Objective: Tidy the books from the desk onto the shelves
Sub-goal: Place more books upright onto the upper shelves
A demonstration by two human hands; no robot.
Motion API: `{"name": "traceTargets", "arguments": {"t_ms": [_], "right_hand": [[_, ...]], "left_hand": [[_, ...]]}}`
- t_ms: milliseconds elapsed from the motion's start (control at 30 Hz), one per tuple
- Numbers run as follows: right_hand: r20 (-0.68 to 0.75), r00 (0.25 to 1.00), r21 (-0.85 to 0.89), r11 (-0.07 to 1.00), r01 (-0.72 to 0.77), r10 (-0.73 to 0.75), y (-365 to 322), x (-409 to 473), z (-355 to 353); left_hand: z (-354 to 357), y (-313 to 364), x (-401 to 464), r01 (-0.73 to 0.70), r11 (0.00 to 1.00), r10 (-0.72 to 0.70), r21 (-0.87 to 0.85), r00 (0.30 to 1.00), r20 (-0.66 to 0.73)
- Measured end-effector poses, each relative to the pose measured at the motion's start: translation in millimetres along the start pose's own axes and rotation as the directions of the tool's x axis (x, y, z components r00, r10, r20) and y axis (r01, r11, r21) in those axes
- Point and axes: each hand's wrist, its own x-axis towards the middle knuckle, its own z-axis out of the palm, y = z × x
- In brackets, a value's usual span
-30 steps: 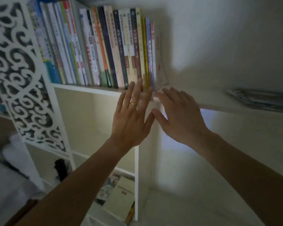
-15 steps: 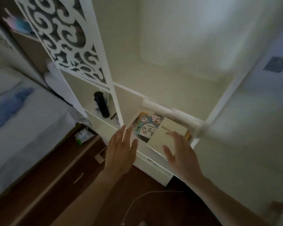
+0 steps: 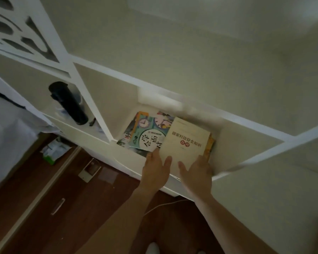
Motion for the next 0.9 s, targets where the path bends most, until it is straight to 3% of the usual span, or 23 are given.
{"name": "traceTargets", "arguments": {"t_ms": [67,200,333,400,500,667,767,900], "right_hand": [[-0.057,0.998,0.036,0.999,0.001,0.001,0,-3,4],[-0.033,0.999,0.061,0.998,0.01,-0.008,4,-11,2],[0.006,1.0,0.246,0.969,0.004,-0.005,7,-10,-3],[0.028,0.997,0.441,0.895,-0.071,0.065,8,-13,-11],[0.228,0.963,0.683,0.681,-0.264,0.144,10,-25,-28],[0.446,0.89,0.821,0.436,-0.368,-0.089,13,-63,-56],[0.491,0.855,0.827,0.4,-0.396,-0.168,37,-84,-69],[0.536,0.808,0.803,0.44,-0.401,-0.242,98,-102,-94]], "left_hand": [[8,9,7,0.014,0.998,-0.013,-0.059,1.0,0.02],[7,13,13,0.021,0.993,-0.013,-0.113,0.997,0.073],[-14,0,1,0.044,0.922,-0.004,-0.384,0.995,0.105],[-30,-7,-17,0.062,0.848,-0.004,-0.526,0.994,0.11],[-54,-20,-55,0.138,0.717,-0.001,-0.684,0.981,0.196],[-65,-44,-108,0.206,0.595,0.042,-0.777,0.957,0.286],[-59,-48,-130,0.248,0.684,0.034,-0.686,0.929,0.37],[-20,-29,-157,0.213,0.831,0.082,-0.514,0.867,0.491]]}}
